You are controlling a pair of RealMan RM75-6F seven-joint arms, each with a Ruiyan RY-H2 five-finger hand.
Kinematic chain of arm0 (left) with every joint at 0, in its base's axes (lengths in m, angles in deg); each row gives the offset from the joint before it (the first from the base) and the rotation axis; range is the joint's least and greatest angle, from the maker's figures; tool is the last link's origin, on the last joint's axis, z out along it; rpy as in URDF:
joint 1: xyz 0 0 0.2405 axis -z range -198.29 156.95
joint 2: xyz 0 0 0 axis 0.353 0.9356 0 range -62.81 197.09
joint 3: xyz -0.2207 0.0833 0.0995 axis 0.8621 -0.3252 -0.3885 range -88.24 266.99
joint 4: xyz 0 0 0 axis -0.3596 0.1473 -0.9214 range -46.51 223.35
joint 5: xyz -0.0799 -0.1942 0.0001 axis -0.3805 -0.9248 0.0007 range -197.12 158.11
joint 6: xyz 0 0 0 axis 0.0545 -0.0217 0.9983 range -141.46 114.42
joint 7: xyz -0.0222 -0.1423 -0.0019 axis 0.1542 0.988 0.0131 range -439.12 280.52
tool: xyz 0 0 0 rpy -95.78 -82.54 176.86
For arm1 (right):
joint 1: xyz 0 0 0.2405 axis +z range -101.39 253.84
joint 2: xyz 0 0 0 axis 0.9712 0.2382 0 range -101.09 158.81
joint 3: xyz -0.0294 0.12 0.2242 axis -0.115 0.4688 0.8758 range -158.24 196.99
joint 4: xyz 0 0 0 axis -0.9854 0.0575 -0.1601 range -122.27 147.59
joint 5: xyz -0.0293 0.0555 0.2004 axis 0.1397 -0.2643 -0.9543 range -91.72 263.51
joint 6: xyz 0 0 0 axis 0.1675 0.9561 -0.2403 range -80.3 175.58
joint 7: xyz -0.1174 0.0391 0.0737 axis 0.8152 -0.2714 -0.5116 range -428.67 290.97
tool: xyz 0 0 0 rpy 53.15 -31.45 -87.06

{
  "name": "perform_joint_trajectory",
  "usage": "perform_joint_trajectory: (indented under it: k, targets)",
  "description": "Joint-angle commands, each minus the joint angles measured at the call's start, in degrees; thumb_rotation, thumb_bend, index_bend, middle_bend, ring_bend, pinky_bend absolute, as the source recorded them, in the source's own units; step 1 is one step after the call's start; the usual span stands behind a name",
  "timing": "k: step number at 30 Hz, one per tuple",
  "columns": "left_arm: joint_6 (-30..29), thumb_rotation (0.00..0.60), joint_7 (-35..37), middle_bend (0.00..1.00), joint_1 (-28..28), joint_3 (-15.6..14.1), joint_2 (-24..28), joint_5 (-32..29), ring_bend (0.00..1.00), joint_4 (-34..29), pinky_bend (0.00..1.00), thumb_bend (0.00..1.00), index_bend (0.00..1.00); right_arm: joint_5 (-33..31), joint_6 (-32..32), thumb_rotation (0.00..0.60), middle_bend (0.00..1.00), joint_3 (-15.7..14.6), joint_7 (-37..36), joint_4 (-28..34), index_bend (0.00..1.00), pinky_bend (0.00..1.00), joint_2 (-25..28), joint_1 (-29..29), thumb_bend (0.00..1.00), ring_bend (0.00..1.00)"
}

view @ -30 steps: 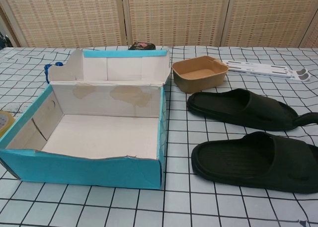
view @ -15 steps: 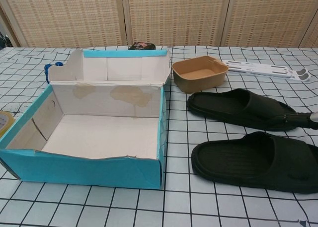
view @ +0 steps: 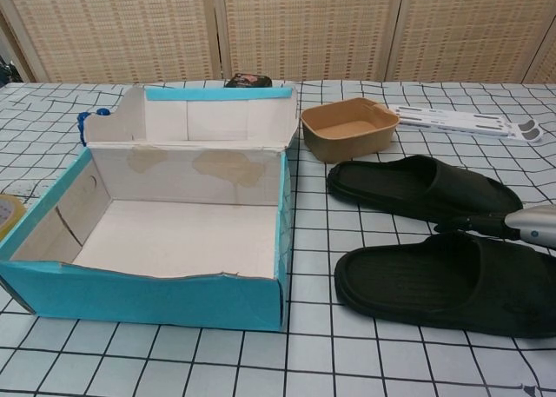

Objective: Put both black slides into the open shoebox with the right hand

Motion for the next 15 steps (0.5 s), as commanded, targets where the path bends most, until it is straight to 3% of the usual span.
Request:
perform_joint_trajectory:
  k: [1,9,12,15]
  targets:
    - [0.03,0.600,0.04,0.24,0.00,-0.01,0.03,-0.03,0.24,-0.02,0.42,0.38,0.30,-1.71,-1.72,0.600,0.01,-0.05,1.40,-0.76,0.01,0.09,-1.12,0.31,0.08,0.00]
    - [-0.08,0.600,0.38,0.24,-0.02,0.01,0.07,0.10,0.24,0.04,0.42,0.38,0.31,-3.47,0.50,0.600,0.05,0.82,3.61,-2.27,0.05,0.09,-3.25,-0.69,0.08,0.00]
    - [-0.07,0.600,0.36,0.24,0.00,0.01,0.07,0.16,0.24,0.04,0.42,0.38,0.31,-3.84,1.91,0.600,0.13,1.08,4.41,-2.94,0.12,0.10,-3.89,-1.34,0.08,0.01]
    - [-0.13,0.600,0.37,0.24,-0.01,-0.05,0.07,0.32,0.24,0.02,0.42,0.38,0.31,-4.19,3.83,0.600,0.27,1.48,5.52,-3.83,0.27,0.18,-4.72,-2.22,0.08,0.12]
